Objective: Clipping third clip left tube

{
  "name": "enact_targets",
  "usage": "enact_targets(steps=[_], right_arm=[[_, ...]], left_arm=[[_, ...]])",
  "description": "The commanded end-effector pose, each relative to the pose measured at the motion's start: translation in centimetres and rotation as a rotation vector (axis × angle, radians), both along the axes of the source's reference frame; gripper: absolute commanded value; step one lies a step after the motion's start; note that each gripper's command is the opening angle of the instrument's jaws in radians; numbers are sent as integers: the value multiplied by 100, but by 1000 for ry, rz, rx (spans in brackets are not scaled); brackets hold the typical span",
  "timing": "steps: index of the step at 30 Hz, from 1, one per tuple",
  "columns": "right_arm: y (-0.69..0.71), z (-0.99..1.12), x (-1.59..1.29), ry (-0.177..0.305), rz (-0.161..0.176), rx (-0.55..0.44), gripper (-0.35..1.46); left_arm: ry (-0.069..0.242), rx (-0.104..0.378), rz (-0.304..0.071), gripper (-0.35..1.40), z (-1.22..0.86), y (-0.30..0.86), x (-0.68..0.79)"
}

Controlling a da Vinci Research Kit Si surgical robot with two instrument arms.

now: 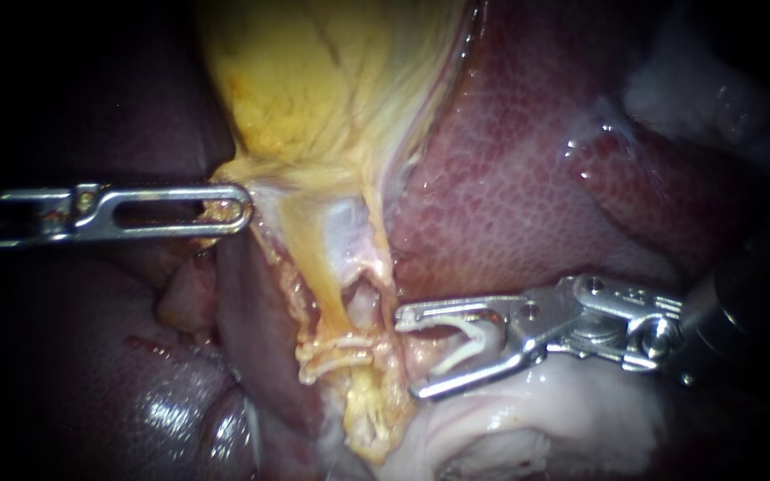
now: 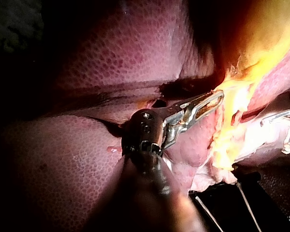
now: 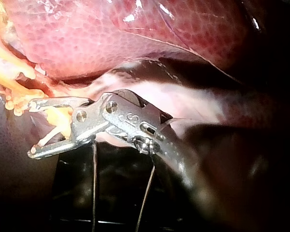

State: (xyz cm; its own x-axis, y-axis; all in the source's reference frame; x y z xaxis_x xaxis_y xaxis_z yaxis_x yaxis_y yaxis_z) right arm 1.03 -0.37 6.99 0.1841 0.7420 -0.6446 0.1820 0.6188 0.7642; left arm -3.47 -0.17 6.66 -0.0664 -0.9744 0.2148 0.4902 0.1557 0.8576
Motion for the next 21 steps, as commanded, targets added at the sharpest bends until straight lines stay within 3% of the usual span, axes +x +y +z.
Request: enact_targets(steps=[1, 12, 21], right_arm=[[0, 0, 0, 0, 0, 0, 60], [0, 3, 3, -1, 2, -2, 60], [-11, 30, 31, -4, 5, -16, 60]], left_arm=[[0, 0, 0, -35, 0, 0, 0], [-4, -5, -5, -35, -7, 3, 6], [-2, -6, -7, -35, -10, 1, 3]])
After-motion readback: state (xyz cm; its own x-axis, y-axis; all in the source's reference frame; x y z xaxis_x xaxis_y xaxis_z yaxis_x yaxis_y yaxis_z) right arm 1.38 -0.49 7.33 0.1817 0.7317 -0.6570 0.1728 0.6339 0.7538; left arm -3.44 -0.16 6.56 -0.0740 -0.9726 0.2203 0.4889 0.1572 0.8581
